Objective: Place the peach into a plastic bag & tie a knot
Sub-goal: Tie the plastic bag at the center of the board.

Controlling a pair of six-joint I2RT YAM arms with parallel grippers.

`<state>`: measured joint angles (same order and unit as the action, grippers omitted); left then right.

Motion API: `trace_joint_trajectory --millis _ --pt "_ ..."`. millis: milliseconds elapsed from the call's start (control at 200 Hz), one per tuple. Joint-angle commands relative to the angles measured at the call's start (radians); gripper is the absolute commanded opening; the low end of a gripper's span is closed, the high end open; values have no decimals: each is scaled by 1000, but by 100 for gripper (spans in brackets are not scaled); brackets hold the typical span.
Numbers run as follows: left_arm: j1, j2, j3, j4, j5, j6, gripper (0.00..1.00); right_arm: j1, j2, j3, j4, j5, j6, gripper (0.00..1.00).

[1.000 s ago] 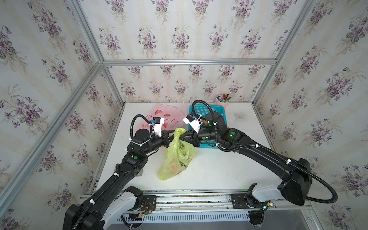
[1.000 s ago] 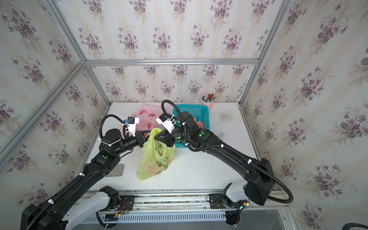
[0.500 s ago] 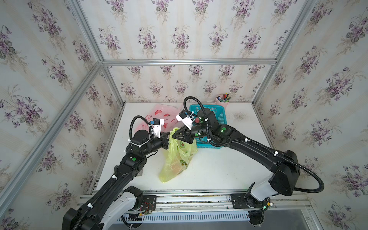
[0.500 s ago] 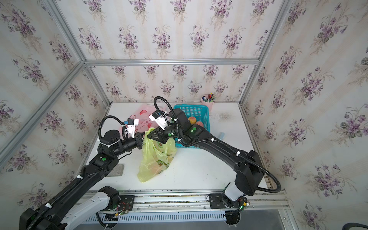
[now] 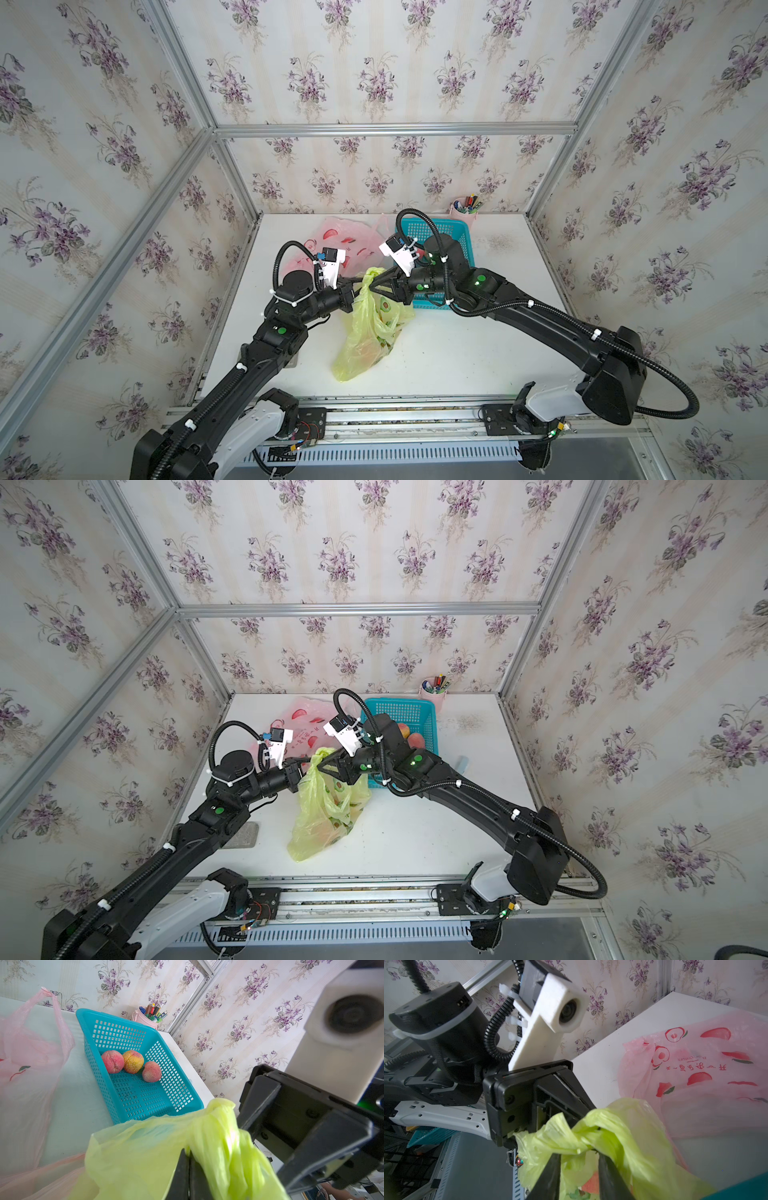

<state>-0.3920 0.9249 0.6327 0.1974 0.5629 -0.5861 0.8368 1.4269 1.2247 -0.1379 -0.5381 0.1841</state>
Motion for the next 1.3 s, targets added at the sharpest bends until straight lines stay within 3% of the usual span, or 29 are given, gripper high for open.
trace_joint_trajectory --millis 0,245,385,689,879,1094,1294 --pt "1 2 10 46 12 -9 0 1 -28 -22 8 31 16 33" --pt "1 2 11 46 12 -12 0 1 -60 -63 2 40 28 35" --pt "1 1 10 46 12 -14 0 2 -43 -53 4 -5 35 27" --pt "-1 5 5 69 15 -24 0 18 64 66 -10 -7 102 46" --pt "-1 5 12 74 16 -24 0 40 96 103 -79 73 123 49" --pt "0 2 6 92 12 -30 0 55 106 95 -83 98 190 37" --pt "0 -4 8 103 17 -41 0 54 105 71 -34 63 248 39"
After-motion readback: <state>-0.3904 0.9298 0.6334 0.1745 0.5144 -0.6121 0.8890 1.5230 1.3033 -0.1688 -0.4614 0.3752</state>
